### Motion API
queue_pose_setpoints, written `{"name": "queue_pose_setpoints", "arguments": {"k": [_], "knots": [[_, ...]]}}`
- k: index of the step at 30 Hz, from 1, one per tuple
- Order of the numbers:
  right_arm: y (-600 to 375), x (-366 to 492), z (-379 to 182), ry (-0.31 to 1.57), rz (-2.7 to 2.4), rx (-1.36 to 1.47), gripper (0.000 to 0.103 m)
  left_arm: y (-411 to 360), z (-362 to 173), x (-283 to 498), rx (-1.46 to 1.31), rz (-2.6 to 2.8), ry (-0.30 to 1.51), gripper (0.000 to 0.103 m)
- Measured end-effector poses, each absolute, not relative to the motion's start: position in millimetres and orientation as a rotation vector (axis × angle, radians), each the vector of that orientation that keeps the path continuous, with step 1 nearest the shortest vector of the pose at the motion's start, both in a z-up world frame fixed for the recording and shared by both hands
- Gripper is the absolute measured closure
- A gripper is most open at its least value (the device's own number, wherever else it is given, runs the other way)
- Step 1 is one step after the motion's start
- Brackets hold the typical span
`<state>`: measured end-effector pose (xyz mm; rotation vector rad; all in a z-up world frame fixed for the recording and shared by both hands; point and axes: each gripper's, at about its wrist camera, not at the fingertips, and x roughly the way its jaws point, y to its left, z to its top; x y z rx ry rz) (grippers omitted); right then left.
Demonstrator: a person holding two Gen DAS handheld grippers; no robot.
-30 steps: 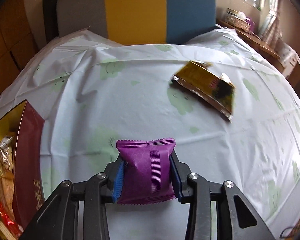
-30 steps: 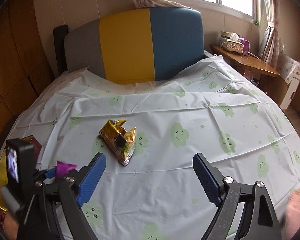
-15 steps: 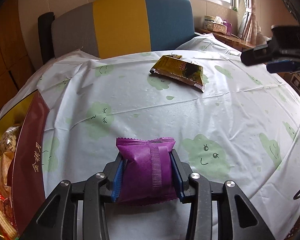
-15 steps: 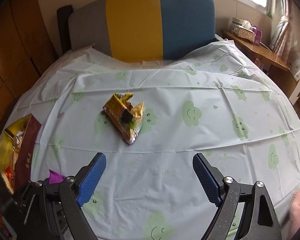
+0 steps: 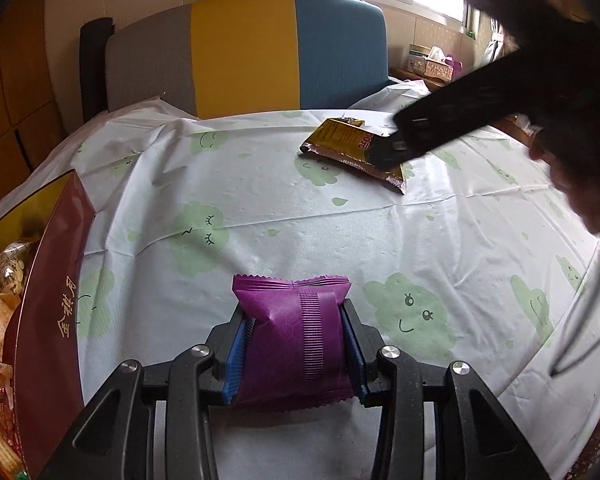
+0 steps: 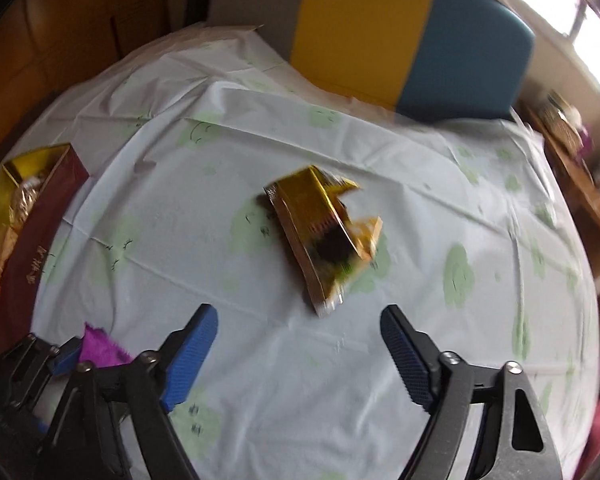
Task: Organize snacks
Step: 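Hold the purple candy with the left gripper while the right gripper grasps the gold-yellow snack bag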
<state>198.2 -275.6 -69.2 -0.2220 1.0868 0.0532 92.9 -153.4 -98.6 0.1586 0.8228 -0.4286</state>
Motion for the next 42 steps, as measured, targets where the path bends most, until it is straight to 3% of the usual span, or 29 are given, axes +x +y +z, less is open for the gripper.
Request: {"name": "queue_pose_setpoints", "arguments": {"k": [10, 11, 12, 13, 14, 19, 31, 34, 36, 38, 42], "knots": [[-279, 275, -108, 1.157, 0.040, -0.277, 0.023, -152, -99, 93, 0.137, -0.436, 0.819, 0.061], [-281, 275, -106, 1.155, 0.042, -0.266, 0.036, -152, -99, 93, 0.136, -0.436, 0.816, 0.061], [-283, 273, -103, 1.148, 0.019, -0.282, 0.057, -152, -99, 92, 0.135, -0.436, 0.814, 0.061], [-285, 272, -101, 1.153, 0.010, -0.282, 0.060, -152, -99, 92, 0.137, -0.435, 0.812, 0.061], [-288, 270, -100, 1.164, 0.008, -0.281, 0.068, -152, -99, 92, 0.139, -0.434, 0.811, 0.061], [-299, 241, -90, 1.192, 0.048, -0.215, 0.079, -151, -99, 91, 0.135, -0.436, 0.809, 0.061], [-292, 126, -95, 1.247, 0.193, -0.082, 0.078, -152, -99, 91, 0.143, -0.433, 0.807, 0.061], [-289, 113, -95, 1.219, 0.198, -0.074, 0.073, -153, -99, 91, 0.149, -0.430, 0.807, 0.061], [-289, 110, -94, 1.199, 0.192, -0.078, 0.059, -153, -99, 91, 0.151, -0.428, 0.807, 0.061], [-288, 107, -93, 1.181, 0.203, -0.073, 0.053, -153, -99, 91, 0.153, -0.427, 0.807, 0.061], [-287, 106, -89, 1.148, 0.218, -0.077, 0.052, -154, -99, 91, 0.157, -0.424, 0.808, 0.061]]}}
